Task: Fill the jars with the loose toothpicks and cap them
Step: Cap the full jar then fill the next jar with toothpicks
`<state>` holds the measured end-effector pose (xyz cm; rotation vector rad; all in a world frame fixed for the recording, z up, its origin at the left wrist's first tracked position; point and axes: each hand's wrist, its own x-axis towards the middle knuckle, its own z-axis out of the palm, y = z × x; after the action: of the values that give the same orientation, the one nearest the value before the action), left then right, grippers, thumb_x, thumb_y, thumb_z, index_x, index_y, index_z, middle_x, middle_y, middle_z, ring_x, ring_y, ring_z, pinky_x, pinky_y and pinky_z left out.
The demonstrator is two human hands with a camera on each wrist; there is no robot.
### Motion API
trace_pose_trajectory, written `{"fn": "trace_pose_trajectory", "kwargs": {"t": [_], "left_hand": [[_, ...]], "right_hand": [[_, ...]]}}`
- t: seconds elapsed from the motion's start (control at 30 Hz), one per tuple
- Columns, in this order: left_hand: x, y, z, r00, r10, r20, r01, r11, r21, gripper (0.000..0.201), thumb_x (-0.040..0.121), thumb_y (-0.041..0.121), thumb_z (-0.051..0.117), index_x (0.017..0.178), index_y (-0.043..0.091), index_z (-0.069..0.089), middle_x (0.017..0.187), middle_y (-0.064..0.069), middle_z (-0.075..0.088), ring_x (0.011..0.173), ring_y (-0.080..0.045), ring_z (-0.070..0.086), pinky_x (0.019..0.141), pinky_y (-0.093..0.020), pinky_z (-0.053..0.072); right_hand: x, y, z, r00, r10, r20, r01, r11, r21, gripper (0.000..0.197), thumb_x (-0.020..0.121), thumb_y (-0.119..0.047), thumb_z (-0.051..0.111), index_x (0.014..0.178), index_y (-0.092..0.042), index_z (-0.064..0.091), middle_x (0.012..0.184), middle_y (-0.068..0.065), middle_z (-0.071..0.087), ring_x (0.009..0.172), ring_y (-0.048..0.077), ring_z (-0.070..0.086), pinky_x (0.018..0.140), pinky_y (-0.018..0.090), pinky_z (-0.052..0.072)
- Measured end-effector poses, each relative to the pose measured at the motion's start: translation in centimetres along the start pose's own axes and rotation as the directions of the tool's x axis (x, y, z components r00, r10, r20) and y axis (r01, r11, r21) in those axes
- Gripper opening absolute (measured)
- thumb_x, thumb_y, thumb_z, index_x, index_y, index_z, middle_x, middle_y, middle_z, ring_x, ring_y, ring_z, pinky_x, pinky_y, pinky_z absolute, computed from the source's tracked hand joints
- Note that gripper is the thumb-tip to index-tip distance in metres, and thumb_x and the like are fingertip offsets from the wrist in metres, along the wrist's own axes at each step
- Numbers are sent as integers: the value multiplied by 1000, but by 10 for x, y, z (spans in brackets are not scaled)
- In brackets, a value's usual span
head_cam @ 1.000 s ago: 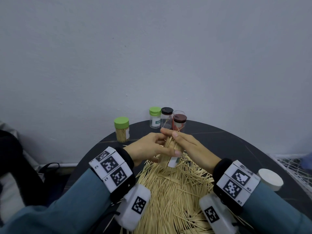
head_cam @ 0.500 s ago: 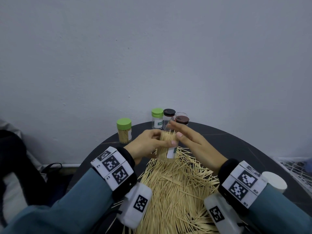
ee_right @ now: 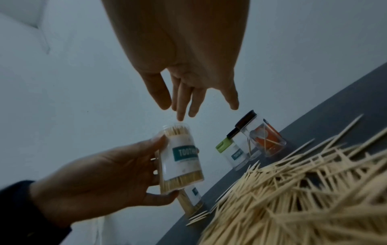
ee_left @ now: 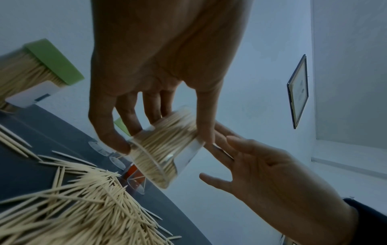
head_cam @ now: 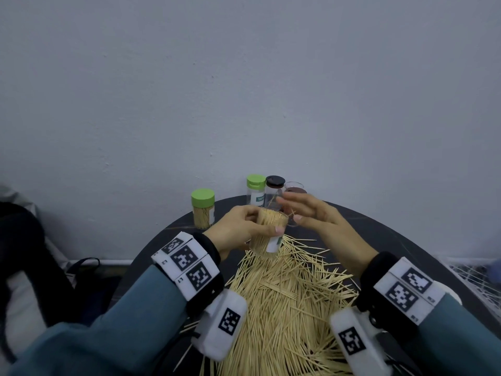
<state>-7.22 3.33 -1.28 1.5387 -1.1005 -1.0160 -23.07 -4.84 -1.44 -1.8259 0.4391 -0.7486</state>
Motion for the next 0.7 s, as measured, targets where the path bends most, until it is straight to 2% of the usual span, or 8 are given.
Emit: {"fn": "trace_pose_trajectory", "kwargs": {"t": [0.07, 0.13, 0.17, 0.23, 0.3, 0.47, 0.6, 0.7], "left_hand": [[1, 2, -4, 1000, 10, -16, -10, 1000, -6, 42, 79, 13, 73, 118, 12, 59, 111, -7, 67, 85, -9, 63, 53, -17, 52], [2, 3, -10, 998, 20, -56, -20, 1000, -8, 45, 78, 11, 74, 120, 8, 58, 112, -7, 66, 84, -9, 62, 54, -15, 52], [3, 4, -14, 996, 25, -80, -26, 1000, -8, 47, 78, 10, 74, 121, 6, 57, 112, -7, 66, 86, -11, 62, 57, -15, 52], [5, 5, -22, 992, 34, -122, -36, 999, -16, 48, 78, 7, 74, 122, 4, 54, 111, -7, 64, 89, -12, 60, 61, -14, 51], [7, 7, -29, 986, 40, -160, -45, 999, -23, 50, 77, 7, 74, 123, 3, 54, 111, -8, 63, 91, -13, 59, 64, -16, 51], [10, 7, -38, 982, 33, -186, -38, 999, -20, 56, 75, 7, 76, 126, 2, 52, 120, -11, 61, 103, -19, 57, 84, -30, 48], [11, 8, -39, 985, 33, -167, -37, 999, -24, 47, 76, 8, 76, 118, 7, 54, 109, -4, 61, 101, -17, 57, 87, -31, 48], [11, 9, -38, 986, 33, -161, -38, 999, -31, 41, 76, 7, 75, 110, 13, 53, 103, 0, 59, 102, -18, 57, 90, -33, 49]], "right_hand": [[4, 3, -5, 999, 32, -18, -34, 991, -131, 37, 91, 3, 49, 120, -20, 53, 125, -7, 59, 121, 5, 51, 104, 25, 40], [9, 6, -10, 997, 77, -1, -73, 940, -332, 34, 89, 1, 54, 111, -25, 57, 119, -8, 62, 115, 5, 54, 105, 31, 40], [12, 7, -11, 994, 101, 40, -74, 898, -435, 32, 88, 0, 55, 109, -25, 58, 115, -9, 63, 110, 3, 56, 103, 29, 42], [18, 7, -8, 971, 163, 175, -9, 756, -655, 28, 88, -2, 58, 109, -20, 60, 110, -9, 64, 100, -3, 57, 95, 11, 42], [27, 6, 0, 926, 233, 297, 105, 596, -796, 30, 87, -5, 59, 115, -16, 60, 115, -8, 62, 103, -1, 54, 85, -1, 35], [50, 14, 24, 820, 407, 403, 256, 369, -893, 49, 86, -4, 60, 131, -20, 49, 135, -4, 51, 126, 12, 45, 105, 25, 35], [54, 19, 32, 773, 480, 415, 327, 260, -909, 51, 84, -11, 66, 130, -21, 50, 131, -4, 53, 123, 15, 47, 101, 30, 40], [54, 21, 31, 786, 446, 428, 355, 241, -903, 41, 84, -13, 66, 123, -22, 58, 126, -3, 56, 117, 15, 50, 96, 33, 44]]}}
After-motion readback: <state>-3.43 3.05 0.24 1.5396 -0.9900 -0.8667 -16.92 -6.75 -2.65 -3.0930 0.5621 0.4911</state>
